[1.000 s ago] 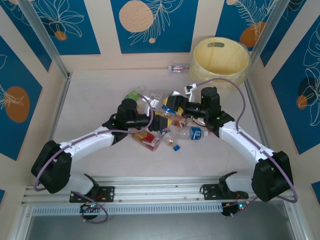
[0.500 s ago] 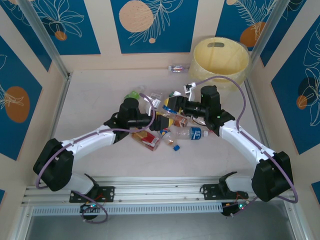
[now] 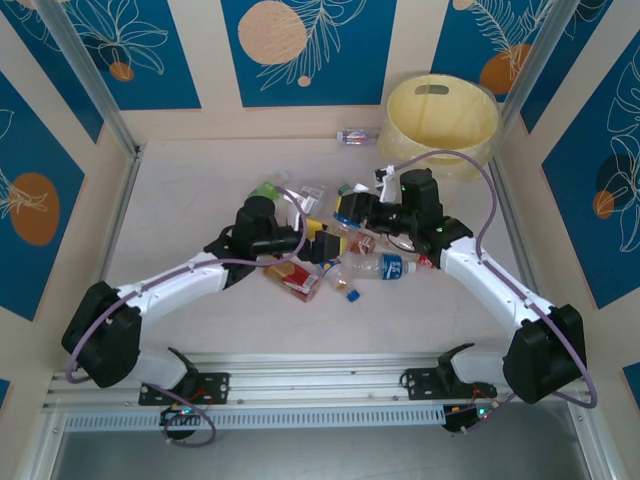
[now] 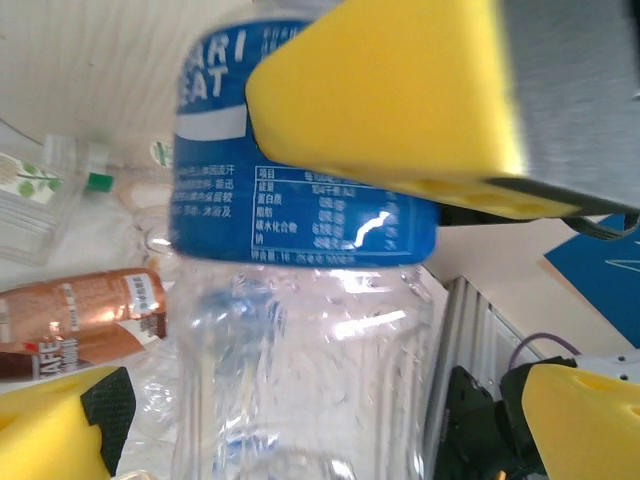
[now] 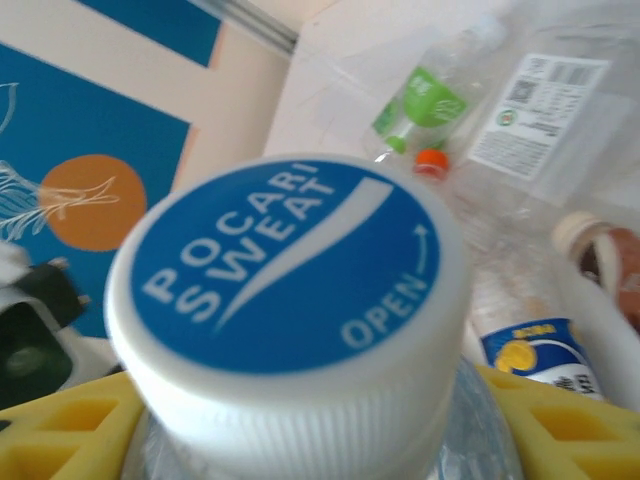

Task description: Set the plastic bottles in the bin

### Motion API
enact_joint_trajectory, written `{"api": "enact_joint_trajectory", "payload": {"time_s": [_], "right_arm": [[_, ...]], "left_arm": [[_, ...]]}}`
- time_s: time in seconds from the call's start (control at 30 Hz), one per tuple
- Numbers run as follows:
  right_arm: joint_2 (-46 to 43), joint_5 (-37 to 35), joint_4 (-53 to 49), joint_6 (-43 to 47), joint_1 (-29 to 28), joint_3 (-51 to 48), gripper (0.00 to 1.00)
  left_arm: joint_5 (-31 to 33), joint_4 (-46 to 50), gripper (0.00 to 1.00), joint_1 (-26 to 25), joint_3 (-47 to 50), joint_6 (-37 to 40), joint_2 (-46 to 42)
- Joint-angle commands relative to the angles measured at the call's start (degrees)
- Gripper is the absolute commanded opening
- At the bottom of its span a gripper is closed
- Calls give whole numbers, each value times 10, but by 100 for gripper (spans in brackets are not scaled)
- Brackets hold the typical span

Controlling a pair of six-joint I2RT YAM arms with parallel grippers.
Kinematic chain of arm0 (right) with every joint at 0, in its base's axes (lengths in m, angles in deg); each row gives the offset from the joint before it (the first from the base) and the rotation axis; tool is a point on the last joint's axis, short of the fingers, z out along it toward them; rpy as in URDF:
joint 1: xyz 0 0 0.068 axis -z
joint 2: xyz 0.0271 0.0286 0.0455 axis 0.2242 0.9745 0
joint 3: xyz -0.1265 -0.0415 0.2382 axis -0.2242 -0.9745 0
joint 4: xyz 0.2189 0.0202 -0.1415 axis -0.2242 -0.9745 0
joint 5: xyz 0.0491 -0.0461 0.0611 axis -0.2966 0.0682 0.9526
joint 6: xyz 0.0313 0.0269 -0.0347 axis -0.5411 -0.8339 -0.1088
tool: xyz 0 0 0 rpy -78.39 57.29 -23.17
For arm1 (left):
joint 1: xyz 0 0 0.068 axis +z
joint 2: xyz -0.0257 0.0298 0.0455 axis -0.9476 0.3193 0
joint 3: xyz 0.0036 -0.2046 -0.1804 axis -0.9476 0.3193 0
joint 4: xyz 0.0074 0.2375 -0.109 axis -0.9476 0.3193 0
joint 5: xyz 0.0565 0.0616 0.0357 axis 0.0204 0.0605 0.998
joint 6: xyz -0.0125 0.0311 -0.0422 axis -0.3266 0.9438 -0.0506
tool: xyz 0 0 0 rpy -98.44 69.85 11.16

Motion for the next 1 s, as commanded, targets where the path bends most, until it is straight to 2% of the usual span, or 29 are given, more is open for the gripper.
{"api": "enact_joint_trajectory", "payload": {"time_s": [0.0,0.2,0.33,0.6,0.97], "right_arm": [[-19,-59,-66,45,13,26,28],[-44,-124,-113,86,50,25,28],[-59,-162,-134,113,76,34,28],[-72,-197,-157,170,118,94,27],[-40,-196,-103,236,155,218,27]], "left_arm": [[96,9,100,-4,25,22,-37],[297,32,100,-4,71,12,-90],[388,71,100,-3,87,1,-115],[456,113,100,-1,108,-12,-147],[476,123,100,3,124,-18,-163]]}}
